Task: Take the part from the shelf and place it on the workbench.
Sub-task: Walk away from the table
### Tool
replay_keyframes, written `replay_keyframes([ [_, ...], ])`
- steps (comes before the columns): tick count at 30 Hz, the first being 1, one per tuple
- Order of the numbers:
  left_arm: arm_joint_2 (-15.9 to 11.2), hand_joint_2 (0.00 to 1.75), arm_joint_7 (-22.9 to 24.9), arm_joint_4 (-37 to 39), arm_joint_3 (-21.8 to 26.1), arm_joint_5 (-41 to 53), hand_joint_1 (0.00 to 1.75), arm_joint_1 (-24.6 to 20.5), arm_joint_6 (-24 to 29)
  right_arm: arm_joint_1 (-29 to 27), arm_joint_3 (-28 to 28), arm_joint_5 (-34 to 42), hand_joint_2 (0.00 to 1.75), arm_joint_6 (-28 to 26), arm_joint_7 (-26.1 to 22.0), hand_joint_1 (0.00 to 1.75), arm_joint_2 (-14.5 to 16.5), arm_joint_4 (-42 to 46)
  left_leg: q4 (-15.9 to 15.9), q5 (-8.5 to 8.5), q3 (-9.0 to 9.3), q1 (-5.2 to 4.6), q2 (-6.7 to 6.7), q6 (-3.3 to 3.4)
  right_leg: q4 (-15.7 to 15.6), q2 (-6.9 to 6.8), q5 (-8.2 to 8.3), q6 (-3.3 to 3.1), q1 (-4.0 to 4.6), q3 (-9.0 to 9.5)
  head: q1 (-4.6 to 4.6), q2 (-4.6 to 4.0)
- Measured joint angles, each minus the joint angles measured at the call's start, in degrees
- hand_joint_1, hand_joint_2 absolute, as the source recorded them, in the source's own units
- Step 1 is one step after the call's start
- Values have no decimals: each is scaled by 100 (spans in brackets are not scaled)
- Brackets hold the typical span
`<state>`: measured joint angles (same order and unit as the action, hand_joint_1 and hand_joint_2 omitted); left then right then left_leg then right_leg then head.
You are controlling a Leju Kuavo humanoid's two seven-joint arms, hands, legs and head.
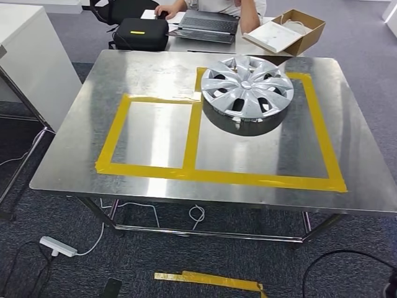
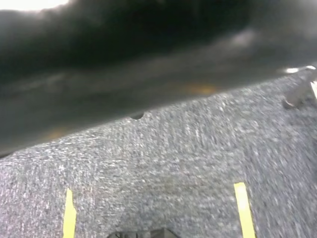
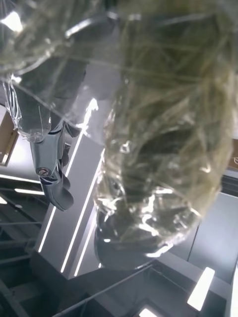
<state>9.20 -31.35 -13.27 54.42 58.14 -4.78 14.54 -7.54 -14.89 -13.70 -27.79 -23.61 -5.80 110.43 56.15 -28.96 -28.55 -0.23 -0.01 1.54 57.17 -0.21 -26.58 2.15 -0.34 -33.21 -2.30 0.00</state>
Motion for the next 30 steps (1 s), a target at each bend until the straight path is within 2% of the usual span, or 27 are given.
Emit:
replay_keyframes([
  [1,1,0,-3,0,12,-2,0,4,1,-45,-44,4,0,-1,-33,0,14,11,-23,45,-29,11,7,46,103,5,-112,30,-5,-57,11,0],
  [2,2,0,-6,0,24,-4,0,7,1,-90,-95,15,0,-3,-77,0,33,22,-43,93,-67,21,15,84,320,9,-303,57,-13,-151,20,0],
  [4,1,0,-8,0,39,-3,0,12,2,-180,-189,54,0,-5,-168,0,96,33,-39,167,-173,9,23,121,1039,12,-781,107,-29,-405,38,0],
  [5,2,0,-8,0,45,-1,0,17,2,-227,-235,71,0,-5,-215,0,137,37,-36,207,-229,4,26,122,1371,12,-931,126,-34,-497,38,0],
  [6,4,0,-8,0,52,1,0,21,2,-271,-287,90,0,-3,-261,0,184,44,-32,246,-283,1,27,119,1548,12,-970,140,-36,-513,37,0],
  [7,7,0,-8,0,58,2,0,25,2,-306,-344,108,0,4,-302,0,229,53,-28,282,-330,0,28,109,1498,11,-891,149,-38,-415,39,0],
  [8,9,0,-8,0,64,2,0,28,2,-332,-405,128,0,18,-340,0,274,63,-24,314,-367,1,28,94,1221,9,-736,154,-42,-203,38,0],
  [10,14,0,-8,0,73,-2,0,29,7,-356,-531,149,0,66,-387,0,358,75,-2,363,-423,-7,26,48,342,7,-481,153,-55,395,41,0],
  [11,16,0,-8,0,77,-5,0,27,15,-368,-592,140,0,87,-405,0,397,74,12,387,-442,-19,26,19,17,12,-431,133,-55,603,34,0],
  [12,17,0,-9,0,83,-9,0,25,27,-381,-659,122,0,116,-428,0,441,69,30,412,-460,-32,26,-11,-171,17,-432,107,-52,702,30,0],
  [15,18,0,-10,0,113,-13,0,34,62,-437,-874,88,0,225,-530,0,582,31,67,434,-505,-33,24,-100,-216,18,-405,-26,-47,618,17,0],
  [16,16,0,-10,0,125,-13,0,40,69,-449,-938,81,0,253,-553,0,624,16,149,326,-541,-26,21,-134,-219,11,-372,-83,-52,586,6,0],
  [17,15,0,-10,0,138,-13,0,46,75,-455,-997,68,0,272,-567,0,667,2,331,133,-608,-18,19,-167,-224,3,-332,-134,-59,547,-1,0],
  [19,15,0,-10,0,164,-14,0,50,79,-460,-1103,36,0,315,-571,0,747,-30,996,-400,-812,-2,17,-218,-221,-3,-251,-187,-55,466,-20,0],
  [20,16,0,-10,0,180,-15,0,50,80,-460,-1176,24,0,360,-570,0,802,-64,1353,-596,-904,3,17,-230,-216,-4,-207,-192,-48,425,-20,0],
  [21,17,0,-10,0,195,-21,0,52,81,-459,-1272,18,0,434,-574,0,865,-115,1597,-685,-938,7,17,-230,-209,-4,-165,-193,-40,383,-19,0],
  [22,18,0,-10,0,207,-30,0,53,82,-455,-1394,10,0,530,-585,0,938,-192,1647,-653,-881,8,17,-220,-198,-5,-128,-193,-29,337,-19,0],
  [23,19,0,-12,0,220,-39,0,55,83,-440,-1535,-8,0,640,-600,0,1014,-294,1464,-517,-719,5,16,-195,-186,-5,-100,-191,-17,293,-20,0],
  [25,17,0,-19,0,253,-55,0,51,87,-375,-1863,-111,0,862,-638,0,1166,-590,660,-199,-197,-10,9,-105,-167,-3,-59,-182,12,236,-19,0],
  [26,17,0,-23,0,278,-59,0,48,90,-326,-2031,-201,0,964,-651,0,1236,-788,281,-109,26,-19,4,-62,-160,-3,-37,-168,27,217,-16,0],
  [27,17,0,-29,0,306,-64,0,45,92,-263,-2205,-312,0,1062,-666,0,1299,-1028,28,-74,164,-27,1,-29,-156,-2,-10,-145,36,200,-15,0],
  [28,20,0,-34,0,332,-72,0,42,93,-196,-2372,-425,0,1146,-688,0,1352,-1301,-85,-83,212,-35,-2,-10,-153,-3,19,-115,38,182,-13,0],
  [30,39,0,-54,0,374,-90,0,43,95,-55,-2709,-613,0,1260,-814,0,1427,-1932,-138,-25,177,-29,4,23,-149,-2,59,-44,28,153,-15,0],
])
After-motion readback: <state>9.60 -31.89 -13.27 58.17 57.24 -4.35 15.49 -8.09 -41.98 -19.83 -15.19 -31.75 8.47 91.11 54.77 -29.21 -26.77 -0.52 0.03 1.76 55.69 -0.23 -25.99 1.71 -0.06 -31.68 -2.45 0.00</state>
